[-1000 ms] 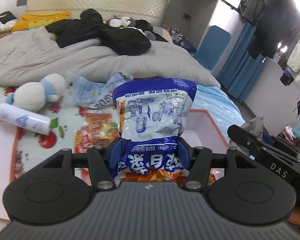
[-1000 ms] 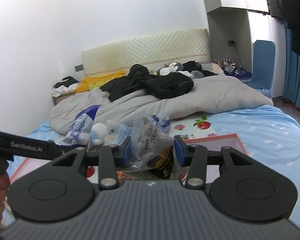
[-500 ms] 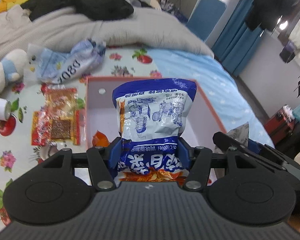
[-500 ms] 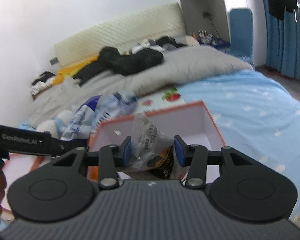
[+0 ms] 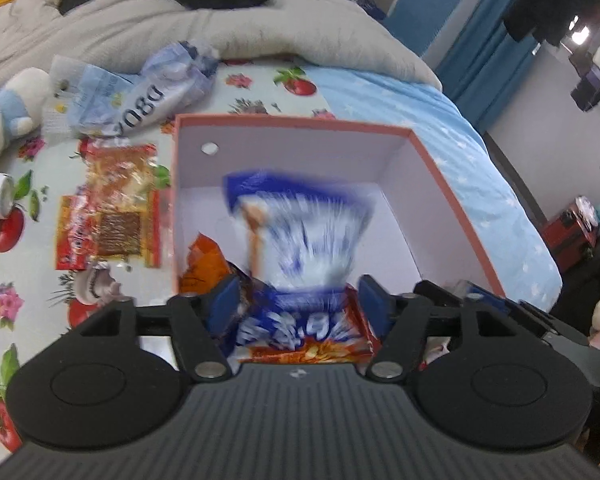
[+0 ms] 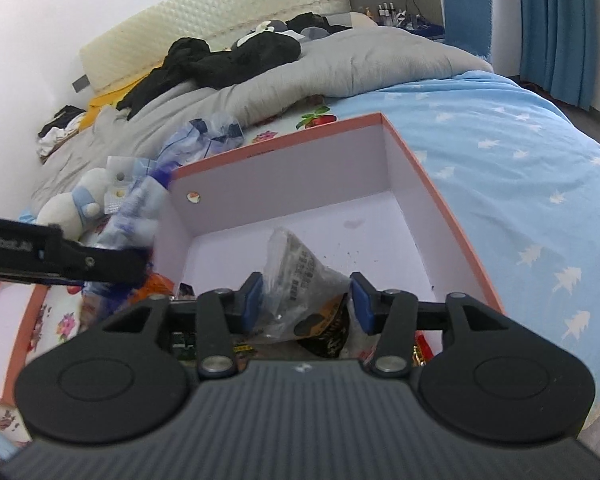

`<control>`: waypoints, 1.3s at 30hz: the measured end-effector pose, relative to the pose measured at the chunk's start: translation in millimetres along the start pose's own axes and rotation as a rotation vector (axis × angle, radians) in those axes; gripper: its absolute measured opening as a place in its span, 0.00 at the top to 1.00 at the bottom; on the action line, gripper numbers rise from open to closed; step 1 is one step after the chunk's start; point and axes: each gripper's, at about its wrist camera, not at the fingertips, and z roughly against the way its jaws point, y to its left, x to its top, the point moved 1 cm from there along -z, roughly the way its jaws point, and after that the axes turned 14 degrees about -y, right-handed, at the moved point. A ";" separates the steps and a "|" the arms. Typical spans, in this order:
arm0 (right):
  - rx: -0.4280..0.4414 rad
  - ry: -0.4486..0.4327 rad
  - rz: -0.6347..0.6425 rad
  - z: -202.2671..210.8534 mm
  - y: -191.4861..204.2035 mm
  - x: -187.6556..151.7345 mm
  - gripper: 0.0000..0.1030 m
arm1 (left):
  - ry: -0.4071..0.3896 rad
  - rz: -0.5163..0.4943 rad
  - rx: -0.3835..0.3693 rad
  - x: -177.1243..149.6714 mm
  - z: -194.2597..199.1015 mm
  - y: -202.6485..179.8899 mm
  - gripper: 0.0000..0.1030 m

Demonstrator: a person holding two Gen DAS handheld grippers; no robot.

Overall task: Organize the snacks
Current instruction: 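Carry both bags over the deep pink box and open both tools to drop them, then withdraw both open tools from the box toward the remaining packets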

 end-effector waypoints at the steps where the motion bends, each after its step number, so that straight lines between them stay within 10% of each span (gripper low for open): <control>1: -0.008 -0.009 -0.013 2.9 -0.2 2.2 0.30 | -0.017 -0.004 0.008 2.2 5.4 0.0 0.17; 3: -0.018 -0.034 -0.025 7.6 0.0 8.6 0.16 | -0.047 -0.013 0.012 6.3 18.0 -0.1 0.14; 25: 0.114 -0.185 0.039 120.7 93.3 50.7 0.16 | -0.268 -0.011 0.021 9.0 196.4 54.0 0.14; 39: 0.162 -0.167 0.052 145.1 136.3 25.1 0.16 | -0.305 -0.014 0.082 -22.9 239.4 91.7 0.04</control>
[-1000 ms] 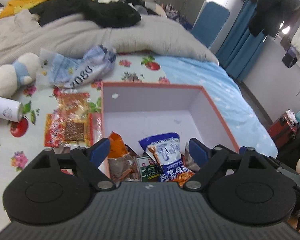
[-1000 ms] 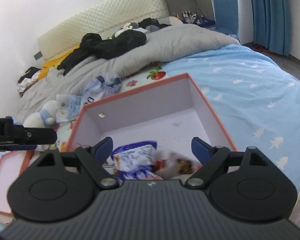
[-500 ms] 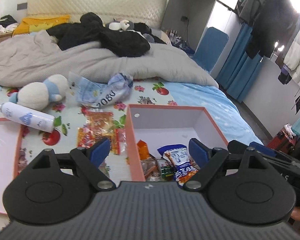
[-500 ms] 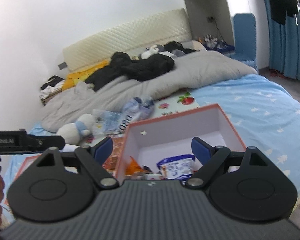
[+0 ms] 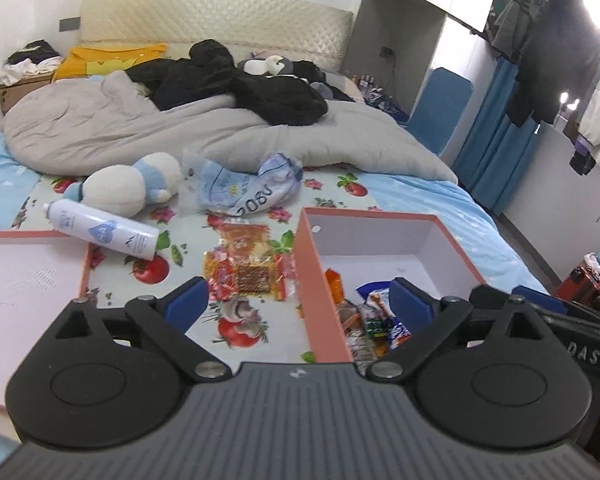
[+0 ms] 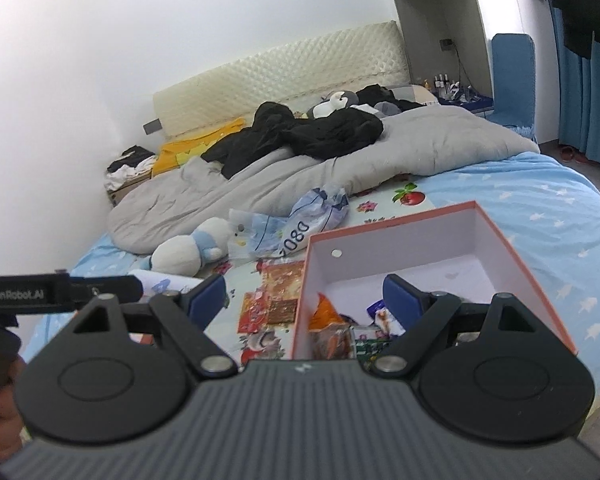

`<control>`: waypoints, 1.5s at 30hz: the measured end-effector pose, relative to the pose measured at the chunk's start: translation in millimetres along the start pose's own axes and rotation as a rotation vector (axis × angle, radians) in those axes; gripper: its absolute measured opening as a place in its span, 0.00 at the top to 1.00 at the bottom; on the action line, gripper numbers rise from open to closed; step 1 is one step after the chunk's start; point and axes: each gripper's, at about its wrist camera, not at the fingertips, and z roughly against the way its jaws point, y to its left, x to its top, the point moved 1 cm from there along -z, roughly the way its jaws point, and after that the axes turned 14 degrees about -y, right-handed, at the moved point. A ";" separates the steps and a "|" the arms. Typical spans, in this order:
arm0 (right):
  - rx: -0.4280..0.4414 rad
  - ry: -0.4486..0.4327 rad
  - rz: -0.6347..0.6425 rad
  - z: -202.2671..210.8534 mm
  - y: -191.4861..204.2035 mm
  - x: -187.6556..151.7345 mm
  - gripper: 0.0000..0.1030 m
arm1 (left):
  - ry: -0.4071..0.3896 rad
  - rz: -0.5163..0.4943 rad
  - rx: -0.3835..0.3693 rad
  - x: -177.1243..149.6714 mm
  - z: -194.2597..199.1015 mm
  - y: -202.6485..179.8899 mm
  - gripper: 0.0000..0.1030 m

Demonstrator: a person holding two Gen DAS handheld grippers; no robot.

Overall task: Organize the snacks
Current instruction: 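Withdraw both open tools from the box toward the remaining packets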

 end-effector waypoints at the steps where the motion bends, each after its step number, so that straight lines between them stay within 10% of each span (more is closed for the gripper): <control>1: -0.001 0.009 0.012 1.6 3.6 -3.2 0.16 | 0.008 -0.001 0.002 -2.6 -0.7 2.3 0.04; 17: -0.116 0.144 0.046 56.4 38.1 -1.3 0.16 | 0.083 0.089 0.101 -30.7 -33.3 43.3 0.04; 45: -0.093 0.223 -0.038 10.9 42.1 -19.7 0.16 | 0.134 0.088 0.166 -51.2 -75.4 91.7 0.04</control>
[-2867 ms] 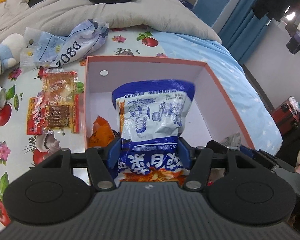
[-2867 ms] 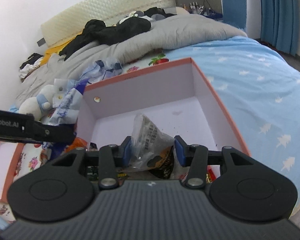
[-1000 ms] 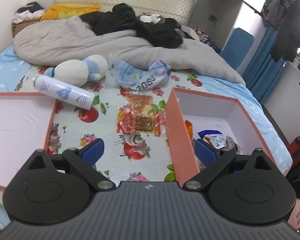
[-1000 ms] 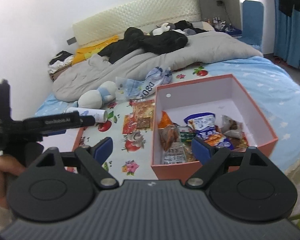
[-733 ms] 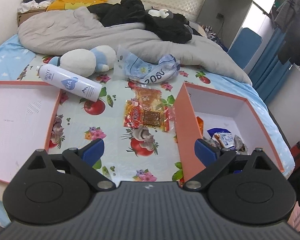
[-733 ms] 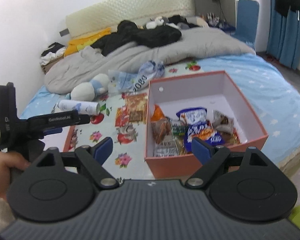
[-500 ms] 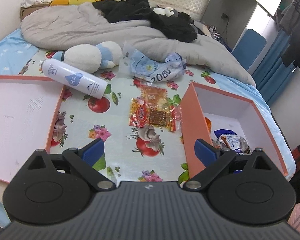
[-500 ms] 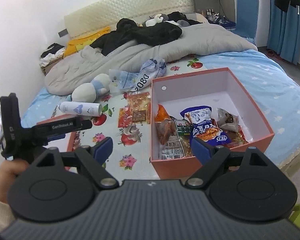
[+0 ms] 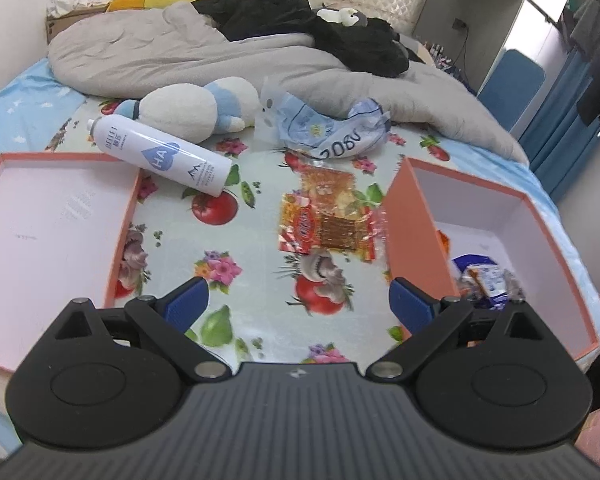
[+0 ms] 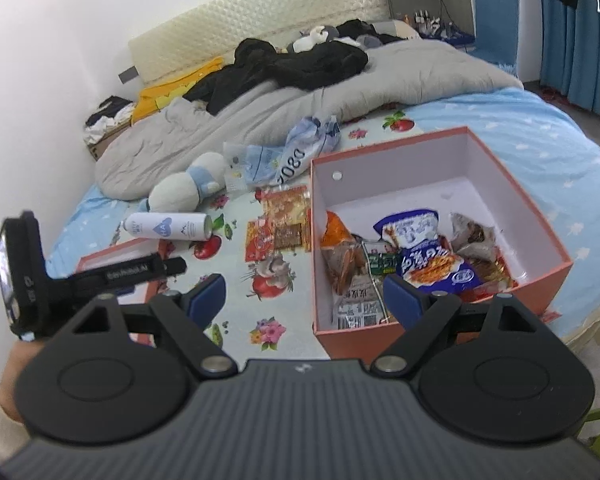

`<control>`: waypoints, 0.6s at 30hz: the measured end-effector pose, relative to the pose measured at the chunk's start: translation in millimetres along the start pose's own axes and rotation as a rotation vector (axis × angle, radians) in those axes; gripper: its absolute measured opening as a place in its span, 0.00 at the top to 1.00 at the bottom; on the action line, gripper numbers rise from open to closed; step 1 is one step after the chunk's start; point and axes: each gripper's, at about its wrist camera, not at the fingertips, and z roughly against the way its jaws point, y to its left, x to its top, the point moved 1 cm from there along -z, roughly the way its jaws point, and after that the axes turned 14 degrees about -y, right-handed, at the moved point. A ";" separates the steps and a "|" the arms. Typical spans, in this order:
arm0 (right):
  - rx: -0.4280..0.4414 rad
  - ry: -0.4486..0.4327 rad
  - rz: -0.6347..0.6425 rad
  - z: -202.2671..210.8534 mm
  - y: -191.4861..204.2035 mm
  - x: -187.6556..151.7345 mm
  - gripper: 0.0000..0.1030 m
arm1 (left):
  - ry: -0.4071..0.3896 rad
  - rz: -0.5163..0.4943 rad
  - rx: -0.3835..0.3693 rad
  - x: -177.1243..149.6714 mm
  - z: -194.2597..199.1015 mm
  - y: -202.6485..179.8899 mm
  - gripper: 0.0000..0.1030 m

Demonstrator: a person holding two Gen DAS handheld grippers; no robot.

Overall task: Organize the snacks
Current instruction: 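Withdraw both open tools from the box toward the remaining packets, then lower both tools onto the orange jerky packet and red-labelled packet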

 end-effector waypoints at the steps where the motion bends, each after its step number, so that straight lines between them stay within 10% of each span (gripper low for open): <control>1: 0.011 -0.001 0.008 -6.0 3.2 -4.8 0.16 | -0.001 -0.011 0.008 0.8 -3.8 2.1 0.04; 18: 0.091 -0.121 0.289 -91.4 77.6 -54.6 0.16 | 0.015 -0.030 -0.001 22.0 -65.2 45.3 0.06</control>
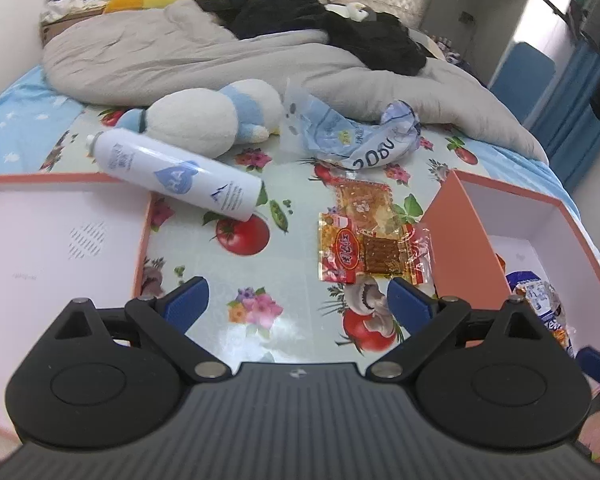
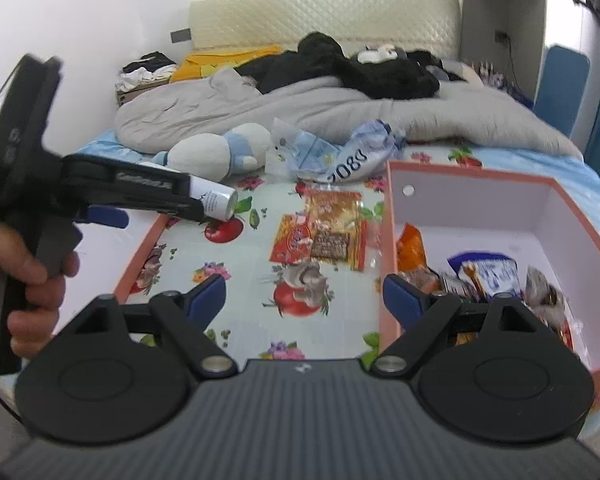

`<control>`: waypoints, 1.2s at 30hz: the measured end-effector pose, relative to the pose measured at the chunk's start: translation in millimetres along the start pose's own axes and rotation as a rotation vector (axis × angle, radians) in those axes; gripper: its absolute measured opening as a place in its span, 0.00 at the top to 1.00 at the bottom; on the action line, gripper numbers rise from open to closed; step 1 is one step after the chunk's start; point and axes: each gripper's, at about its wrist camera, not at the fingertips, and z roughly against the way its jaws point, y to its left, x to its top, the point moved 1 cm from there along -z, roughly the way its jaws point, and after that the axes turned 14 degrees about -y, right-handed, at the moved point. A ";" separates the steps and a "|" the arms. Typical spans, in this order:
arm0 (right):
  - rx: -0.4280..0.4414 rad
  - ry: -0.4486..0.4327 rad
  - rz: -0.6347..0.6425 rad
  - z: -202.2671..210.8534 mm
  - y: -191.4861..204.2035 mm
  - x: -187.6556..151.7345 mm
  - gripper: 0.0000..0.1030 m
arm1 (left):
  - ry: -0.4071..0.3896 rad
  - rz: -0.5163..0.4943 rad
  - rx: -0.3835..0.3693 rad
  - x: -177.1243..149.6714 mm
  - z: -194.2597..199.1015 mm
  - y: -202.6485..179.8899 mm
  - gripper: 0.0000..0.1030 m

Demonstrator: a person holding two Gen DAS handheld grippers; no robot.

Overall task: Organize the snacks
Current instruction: 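Lower both tools onto the orange jerky packet and red-labelled packet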

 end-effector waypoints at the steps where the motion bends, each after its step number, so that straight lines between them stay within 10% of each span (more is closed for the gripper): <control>1: -0.003 -0.009 0.006 -3.5 2.3 -0.8 0.16 | 0.005 -0.006 -0.004 1.0 -5.3 -0.5 0.06; 29: -0.203 0.086 0.089 -216.9 23.6 -57.7 0.24 | 0.271 -0.039 -0.206 46.3 -270.3 -28.4 0.17; 36: -0.256 0.111 0.094 -243.3 14.1 -66.4 0.24 | 0.252 -0.174 -0.205 44.6 -307.2 -62.0 0.17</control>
